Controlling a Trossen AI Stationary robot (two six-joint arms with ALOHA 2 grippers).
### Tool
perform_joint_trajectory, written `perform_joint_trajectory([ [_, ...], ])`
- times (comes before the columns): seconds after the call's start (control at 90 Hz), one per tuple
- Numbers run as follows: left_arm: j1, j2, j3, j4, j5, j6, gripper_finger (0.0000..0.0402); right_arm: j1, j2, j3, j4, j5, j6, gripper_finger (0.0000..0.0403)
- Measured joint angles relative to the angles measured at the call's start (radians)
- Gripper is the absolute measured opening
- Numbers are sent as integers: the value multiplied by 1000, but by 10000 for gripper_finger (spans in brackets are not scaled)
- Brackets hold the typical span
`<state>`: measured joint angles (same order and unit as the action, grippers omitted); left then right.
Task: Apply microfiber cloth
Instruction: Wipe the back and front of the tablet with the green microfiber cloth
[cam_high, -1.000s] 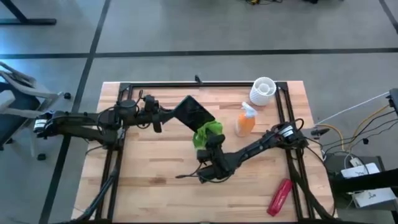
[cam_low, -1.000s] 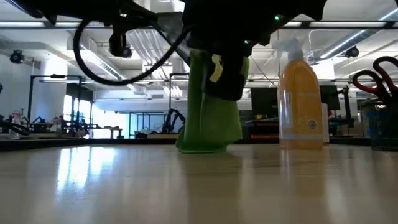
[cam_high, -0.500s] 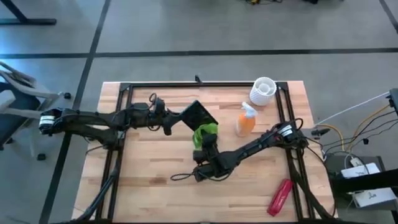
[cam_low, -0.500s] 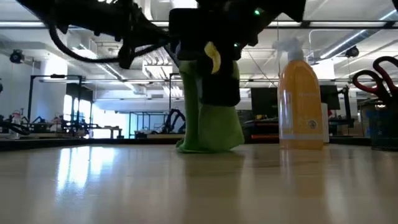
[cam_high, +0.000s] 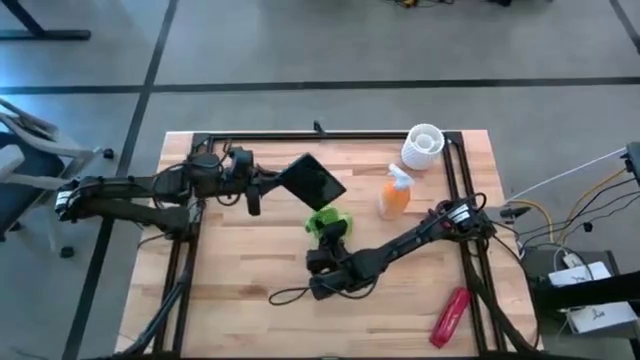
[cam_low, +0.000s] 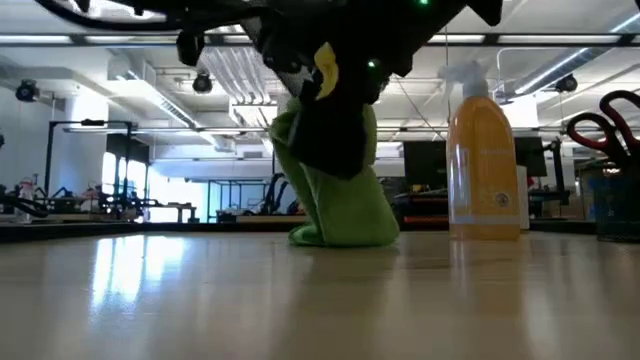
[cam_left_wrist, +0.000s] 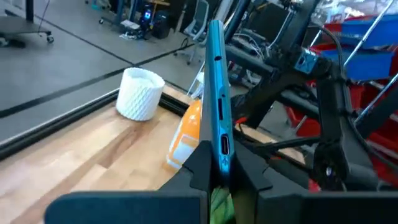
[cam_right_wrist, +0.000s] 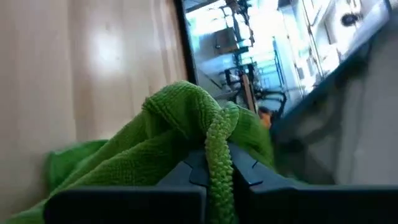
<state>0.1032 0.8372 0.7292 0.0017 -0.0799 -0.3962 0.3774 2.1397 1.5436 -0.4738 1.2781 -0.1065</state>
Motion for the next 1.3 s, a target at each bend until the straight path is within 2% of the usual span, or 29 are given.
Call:
perform_joint_trajectory([
  [0.133, -13, -62, -53, -12, 13, 70, 10, -4, -19, -2, -173, -119, 289, 0],
  [0.211, -24, -97, -87, 17, 21, 124, 10, -2, -20, -2, -216, -178, 378, 0],
  [0.311, -45, -126, -149, 46, 19, 245, 10, 9, -21, -2, -234, -272, 374, 0],
  [0.511, -101, -132, -260, 81, 18, 476, 8, 7, -102, -3, -430, -605, 331, 0],
  [0.622, -166, -117, -330, 167, 19, 611, 8, 5, -168, -3, -607, -642, 374, 0],
  [0.722, -256, -107, -389, 272, 4, 821, 8, -11, -239, -3, -679, -638, 402, 0],
  [0.811, -337, -82, -432, 336, -71, 1010, 8, -36, -297, -1, -664, -623, 380, 0],
  [0.889, -397, -51, -456, 362, -205, 1126, 8, -60, -338, 0, -642, -624, 341, 0],
  [1.0, -460, 5, -467, 391, -401, 1225, 8, -102, -395, 0, -594, -642, 255, 0],
  [1.067, -483, 60, -467, 408, -484, 1267, 8, -132, -422, 0, -536, -675, 192, 0],
  [1.133, -504, 121, -468, 420, -548, 1328, 8, -164, -433, 0, -435, -756, 120, 0],
  [1.3, -506, 313, -461, 497, -698, 1518, 8, -234, -402, 1, -169, -1080, -44, 0],
])
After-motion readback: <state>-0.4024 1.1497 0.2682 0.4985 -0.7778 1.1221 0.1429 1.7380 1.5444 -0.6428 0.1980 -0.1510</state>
